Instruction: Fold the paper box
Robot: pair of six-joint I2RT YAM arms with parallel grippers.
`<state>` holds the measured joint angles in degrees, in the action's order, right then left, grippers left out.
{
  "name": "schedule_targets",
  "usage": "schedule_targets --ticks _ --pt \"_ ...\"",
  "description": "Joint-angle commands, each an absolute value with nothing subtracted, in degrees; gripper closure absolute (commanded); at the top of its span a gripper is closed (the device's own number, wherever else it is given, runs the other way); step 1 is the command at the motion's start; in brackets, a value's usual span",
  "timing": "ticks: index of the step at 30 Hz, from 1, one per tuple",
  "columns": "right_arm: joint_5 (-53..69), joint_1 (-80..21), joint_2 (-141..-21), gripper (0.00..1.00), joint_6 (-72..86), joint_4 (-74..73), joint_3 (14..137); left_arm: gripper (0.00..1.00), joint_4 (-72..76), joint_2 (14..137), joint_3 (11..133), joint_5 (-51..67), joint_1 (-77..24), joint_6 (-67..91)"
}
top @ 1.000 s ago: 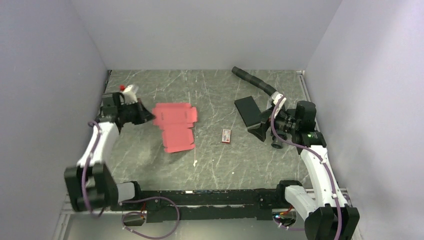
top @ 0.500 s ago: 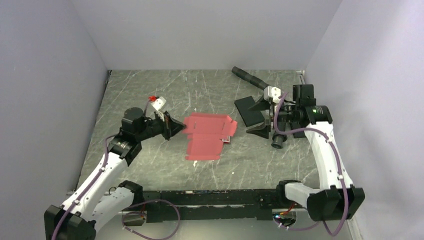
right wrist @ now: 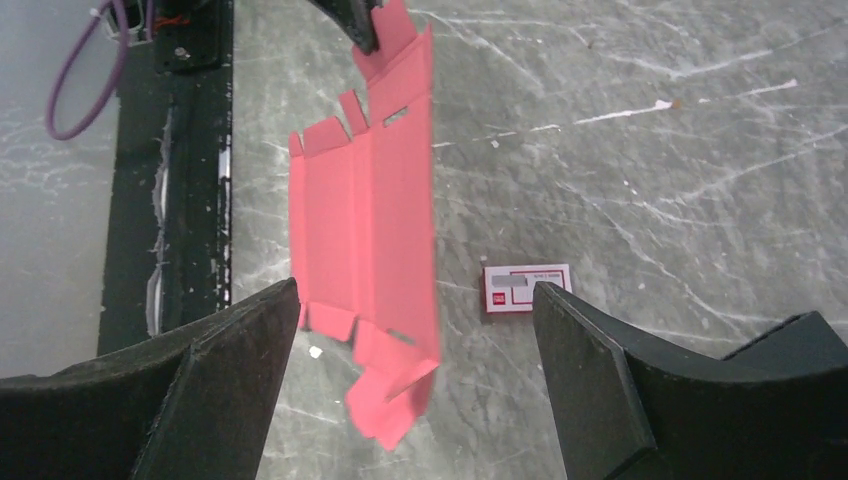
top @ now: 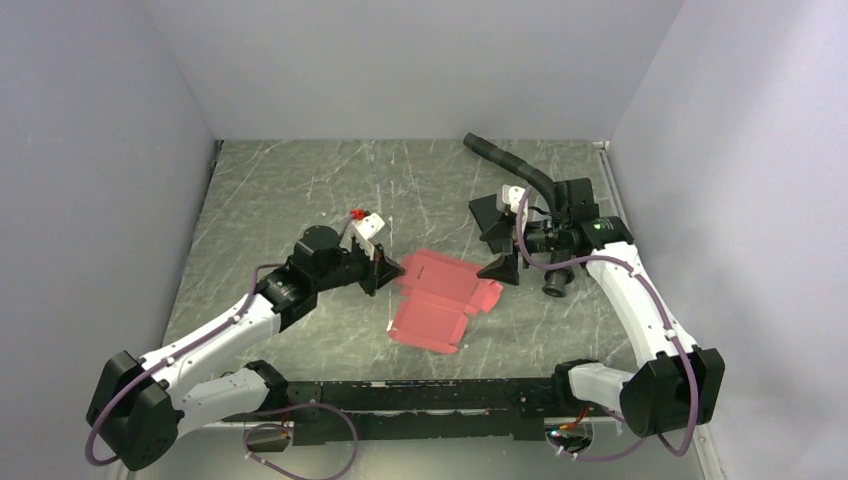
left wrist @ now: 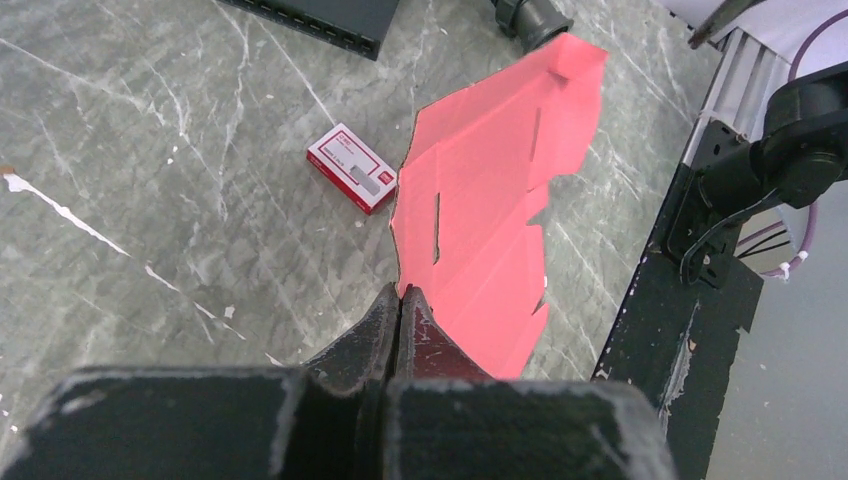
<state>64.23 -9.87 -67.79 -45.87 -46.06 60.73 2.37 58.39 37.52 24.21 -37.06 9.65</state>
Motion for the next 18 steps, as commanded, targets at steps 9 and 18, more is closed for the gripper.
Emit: schedule_targets --ticks 9,18 --pt "54.93 -17.52 -68.97 0.3 -41.45 -35.68 57.68 1.0 8.65 58.75 35.16 18.45 -41.77 9.88" --pt "50.31 -21.6 -70.14 0.48 -41.34 -33.84 57.04 1.0 8.02 60.0 36.01 16.63 -44.2 10.04"
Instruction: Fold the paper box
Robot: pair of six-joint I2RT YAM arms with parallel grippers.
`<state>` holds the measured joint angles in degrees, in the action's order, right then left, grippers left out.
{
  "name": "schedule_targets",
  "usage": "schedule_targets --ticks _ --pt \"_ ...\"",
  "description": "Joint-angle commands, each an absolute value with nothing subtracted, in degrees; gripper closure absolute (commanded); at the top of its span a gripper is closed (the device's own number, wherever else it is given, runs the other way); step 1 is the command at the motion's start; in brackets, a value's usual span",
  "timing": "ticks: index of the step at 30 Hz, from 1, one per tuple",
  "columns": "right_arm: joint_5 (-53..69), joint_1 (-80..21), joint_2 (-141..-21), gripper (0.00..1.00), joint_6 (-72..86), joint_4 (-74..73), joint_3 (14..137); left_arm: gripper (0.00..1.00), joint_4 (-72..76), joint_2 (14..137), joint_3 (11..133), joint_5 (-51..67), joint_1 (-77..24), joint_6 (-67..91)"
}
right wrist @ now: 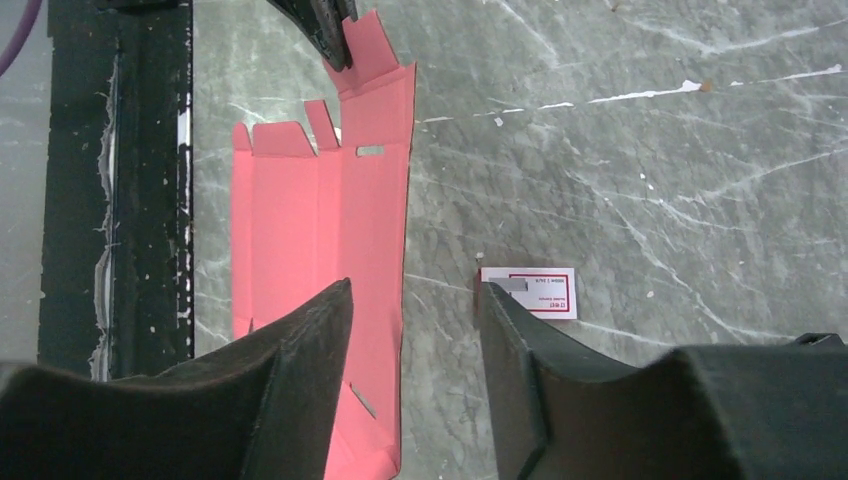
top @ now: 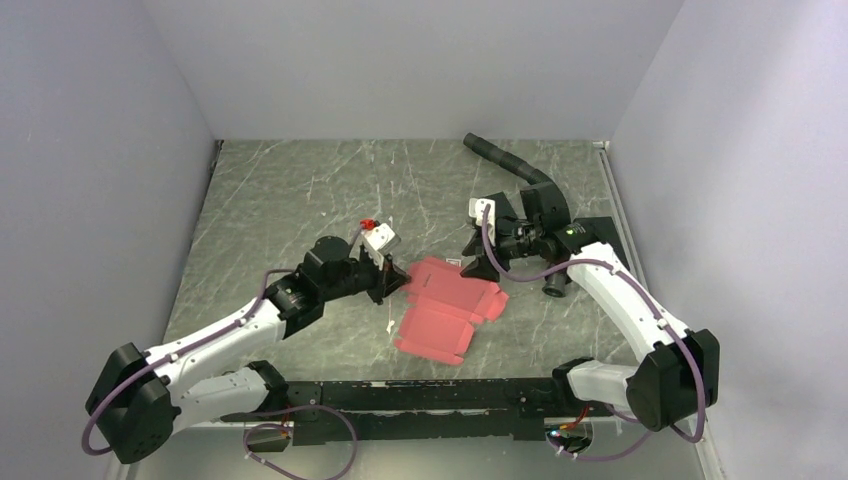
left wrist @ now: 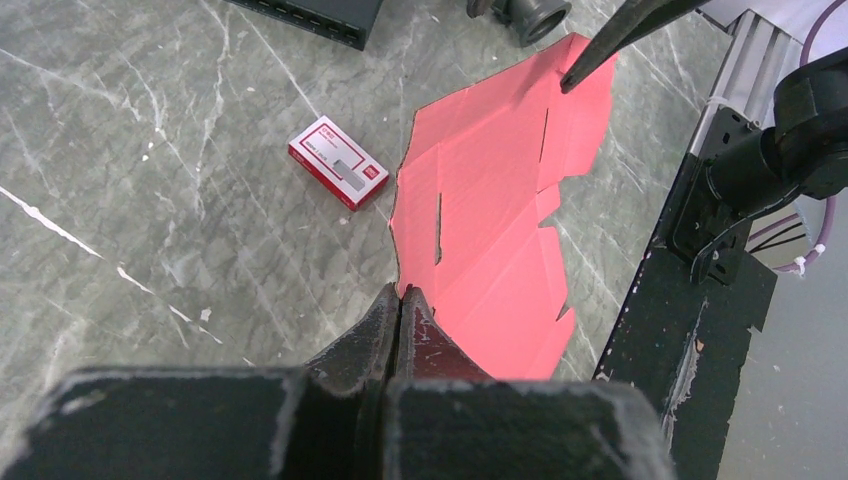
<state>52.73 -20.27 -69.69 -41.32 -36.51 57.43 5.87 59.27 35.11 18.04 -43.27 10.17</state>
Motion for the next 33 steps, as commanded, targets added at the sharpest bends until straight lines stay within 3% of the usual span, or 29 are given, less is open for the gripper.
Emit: schedule_targets --ticks 1,5,21,28,31,33 --pt "50.01 -21.85 -70.22 0.54 -41.46 -33.84 57.05 1.0 7.96 60.1 36.1 16.47 -44.49 9.98" --pt "50.07 -22.26 -70.16 0.68 -41.91 -34.17 57.04 1.0 7.52 60.15 36.39 15.87 -44.94 9.93" --pt "51.48 -23.0 -72.48 0.67 -43.15 -36.68 57.49 1.0 5.4 56.24 35.6 13.59 -45.26 9.86" --pt "53.2 -23.28 -71.76 0.95 -44.7 -38.14 58.08 1.0 4.78 56.16 35.54 13.46 -45.26 9.63" --pt "54.6 -23.24 -71.68 0.94 -45.6 -39.29 58.3 1.0 4.49 55.93 35.16 13.04 -45.22 9.35" --pt "55.17 -23.24 -71.86 0.85 -45.96 -39.89 58.53 1.0 4.31 55.69 34.88 12.79 -45.26 9.3"
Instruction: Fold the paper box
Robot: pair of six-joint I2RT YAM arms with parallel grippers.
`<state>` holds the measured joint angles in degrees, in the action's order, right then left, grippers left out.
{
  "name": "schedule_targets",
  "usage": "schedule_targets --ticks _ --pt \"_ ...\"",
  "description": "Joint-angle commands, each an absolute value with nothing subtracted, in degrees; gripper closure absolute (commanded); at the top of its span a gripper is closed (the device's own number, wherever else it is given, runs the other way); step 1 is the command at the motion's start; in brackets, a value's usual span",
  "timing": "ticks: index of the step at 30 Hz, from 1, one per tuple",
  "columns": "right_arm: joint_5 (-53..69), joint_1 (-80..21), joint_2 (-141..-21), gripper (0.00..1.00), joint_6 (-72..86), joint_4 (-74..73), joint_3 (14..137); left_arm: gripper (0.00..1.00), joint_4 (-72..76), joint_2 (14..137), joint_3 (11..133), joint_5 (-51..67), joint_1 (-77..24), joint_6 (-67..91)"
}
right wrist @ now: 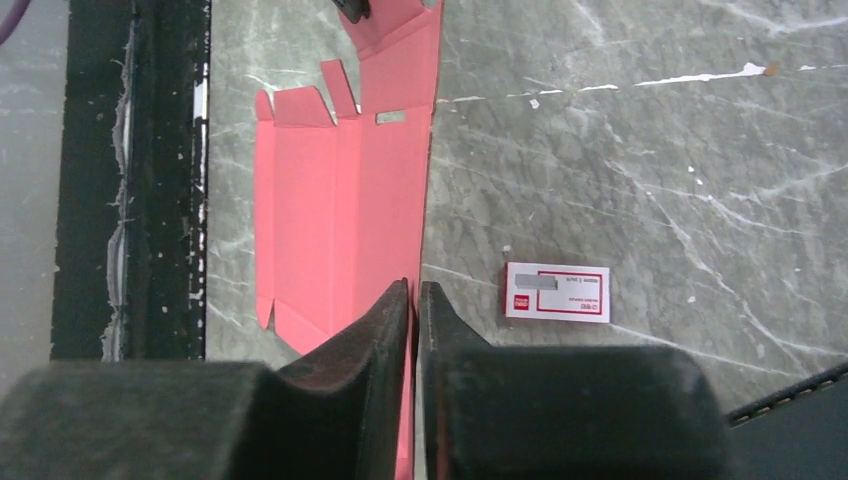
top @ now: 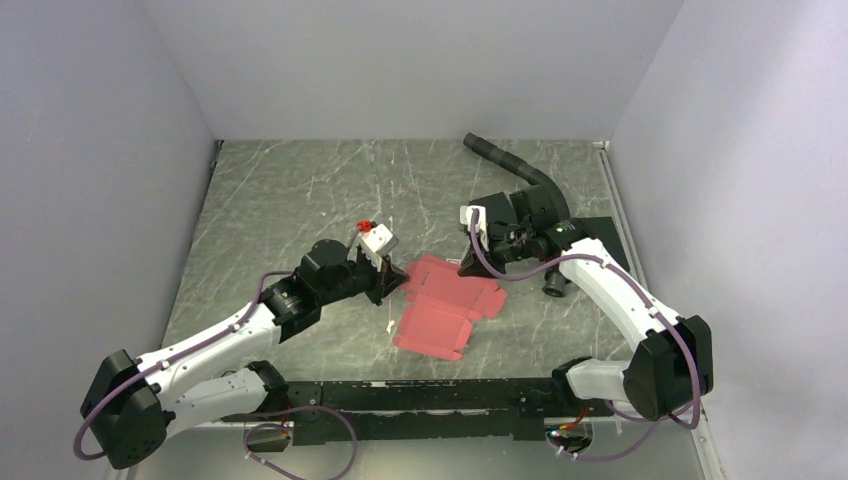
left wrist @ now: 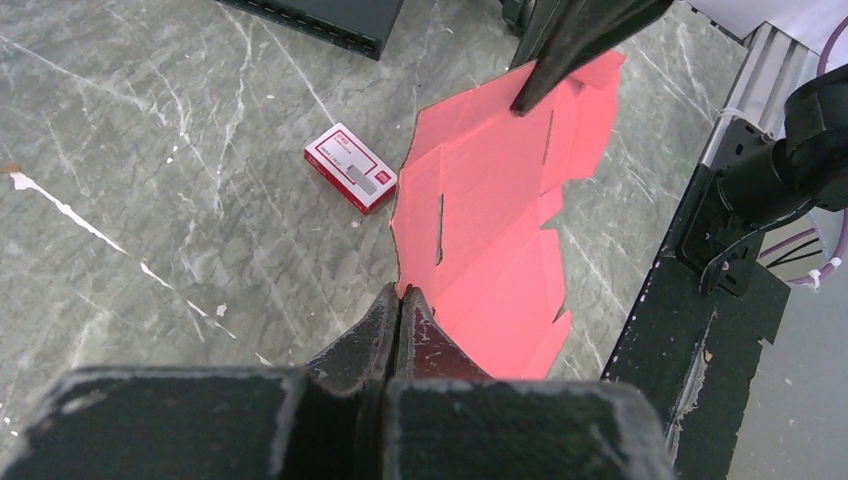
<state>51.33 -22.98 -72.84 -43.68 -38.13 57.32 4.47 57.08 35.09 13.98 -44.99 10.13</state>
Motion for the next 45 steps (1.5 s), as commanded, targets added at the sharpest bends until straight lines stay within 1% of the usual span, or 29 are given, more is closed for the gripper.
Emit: schedule_targets --ticks 1,3,6,13,17,22,23,26,29,32,37,39,41,45 --pt "55.27 -23.21 -71.82 0.81 -45.97 -39.83 58.46 1.0 4.23 55.52 34.77 12.75 -45.27 9.27" --pt "55.41 -23.21 -71.87 0.79 -46.13 -39.98 58.44 1.0 4.01 55.23 34.72 12.59 -45.24 9.18" --pt "55.59 -23.18 -71.88 0.78 -46.28 -40.4 58.7 1.0 3.25 55.04 35.06 12.46 -45.26 8.9" --pt "55.4 -23.2 -71.78 0.81 -46.1 -40.43 58.79 1.0 1.9 54.86 35.57 12.06 -45.26 8.53" --pt "55.28 -23.2 -71.77 0.84 -45.72 -40.04 58.58 1.0 1.84 54.45 35.34 12.0 -45.26 8.65" --pt "54.77 -23.2 -72.62 0.99 -45.15 -39.95 58.61 1.0 2.39 53.78 35.12 12.17 -45.23 9.09" --pt "54.64 -23.2 -72.74 1.0 -44.93 -39.94 58.74 1.0 2.52 53.6 35.03 12.21 -45.28 9.25" --pt "54.49 -23.2 -72.37 1.0 -44.51 -39.87 58.88 1.0 3.09 52.76 34.51 13.13 -45.26 10.49" --pt "53.64 -23.2 -72.13 1.0 -44.52 -40.93 59.52 0.75 5.27 50.54 32.63 14.22 -45.26 12.83" --pt "54.15 -23.09 -72.39 1.0 -45.81 -42.48 60.12 0.57 6.21 46.96 30.81 13.5 -45.19 15.19" --pt "55.53 -23.16 -73.02 1.0 -45.45 -42.61 60.16 0.31 6.42 38.69 28.72 6.8 -45.09 18.79" --pt "56.32 -23.2 -73.63 1.0 -45.53 -42.98 60.27 0.25 6.53 36.91 29.12 5.68 -45.09 19.38" --pt "57.11 -23.2 -74.25 1.0 -45.69 -43.67 60.58 0.22 6.13 37.08 30.16 4.96 -45.07 19.71" --pt "57.74 -23.2 -74.85 1.0 -45.66 -44.16 60.86 0.21 4.06 41.86 34.62 6.41 -45.08 19.27"
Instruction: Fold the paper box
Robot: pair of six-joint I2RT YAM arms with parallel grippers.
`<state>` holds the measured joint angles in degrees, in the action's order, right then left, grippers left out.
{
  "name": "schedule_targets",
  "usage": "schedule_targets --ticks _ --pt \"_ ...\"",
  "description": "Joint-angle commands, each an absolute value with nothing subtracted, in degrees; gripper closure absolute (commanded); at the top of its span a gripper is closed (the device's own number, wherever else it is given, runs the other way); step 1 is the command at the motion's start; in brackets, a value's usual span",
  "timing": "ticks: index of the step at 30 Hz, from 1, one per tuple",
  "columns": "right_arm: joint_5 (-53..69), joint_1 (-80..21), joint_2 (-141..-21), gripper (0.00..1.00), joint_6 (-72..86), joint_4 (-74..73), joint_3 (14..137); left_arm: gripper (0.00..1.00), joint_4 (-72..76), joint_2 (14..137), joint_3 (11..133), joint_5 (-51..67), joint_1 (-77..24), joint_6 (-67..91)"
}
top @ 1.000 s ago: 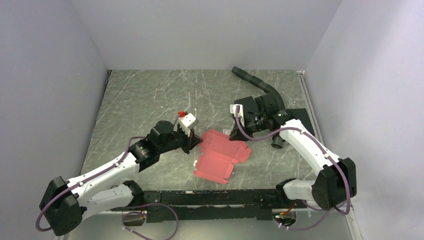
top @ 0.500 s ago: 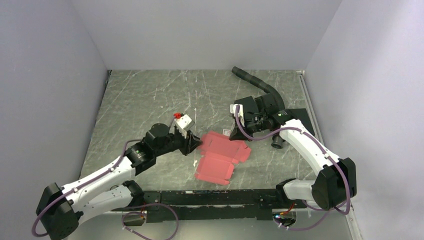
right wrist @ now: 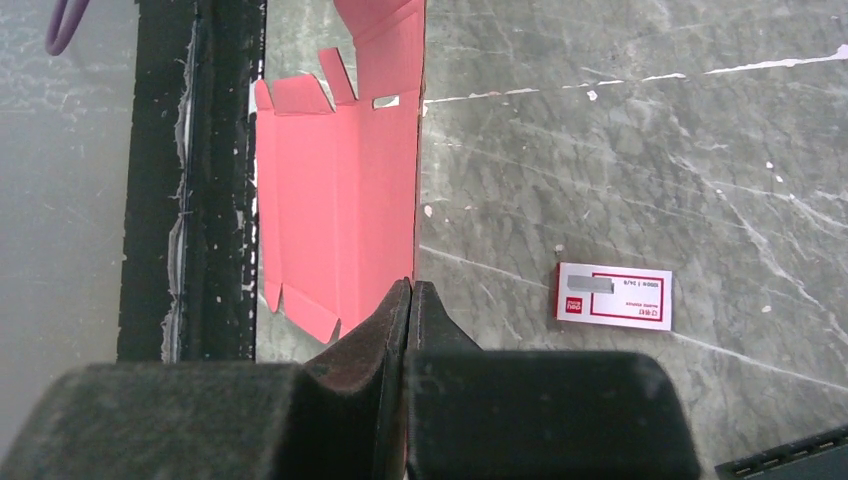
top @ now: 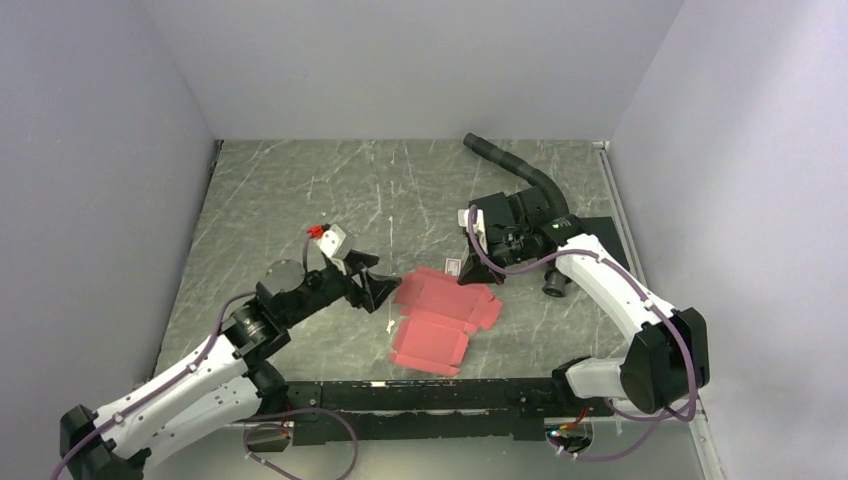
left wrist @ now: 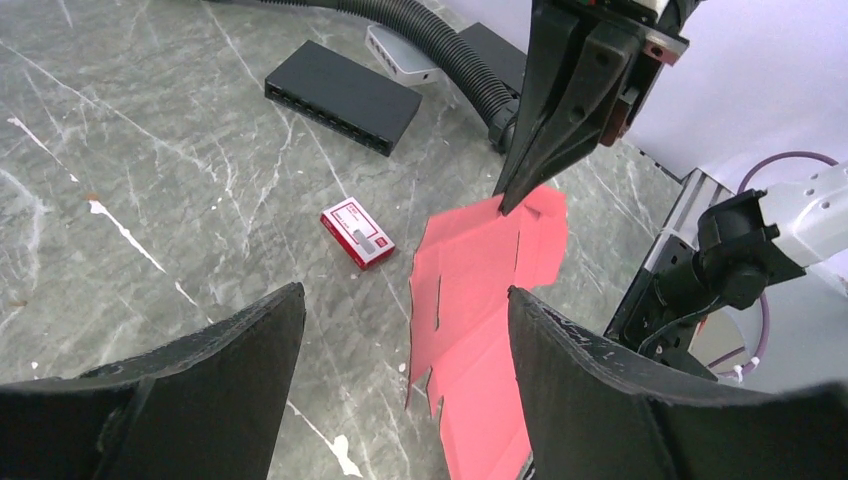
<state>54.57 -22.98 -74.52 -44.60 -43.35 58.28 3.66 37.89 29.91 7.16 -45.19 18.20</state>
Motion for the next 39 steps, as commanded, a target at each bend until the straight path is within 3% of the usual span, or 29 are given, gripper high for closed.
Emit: schedule_targets --ticks 1,6,14,30,39 --pt "57.74 -23.2 -74.84 1.0 -45.62 -44.06 60.77 0.21 3.86 43.43 35.62 6.67 -45.09 19.44" --pt "57.12 -23.2 -75.02 1.0 -44.5 -43.16 60.49 0.24 4.5 50.79 40.32 10.35 -45.09 21.09" --pt "55.01 -23.19 -75.98 1.0 -41.57 -41.34 60.55 0.51 1.1 58.36 45.88 10.86 -45.09 22.18" --pt "54.49 -23.2 -77.03 1.0 -40.74 -41.09 60.74 0.52 0.18 62.68 46.36 10.84 -45.26 19.52" --pt "53.76 -23.2 -77.75 1.0 -40.28 -41.1 60.93 0.64 2.85 64.88 47.04 15.72 -45.35 20.16"
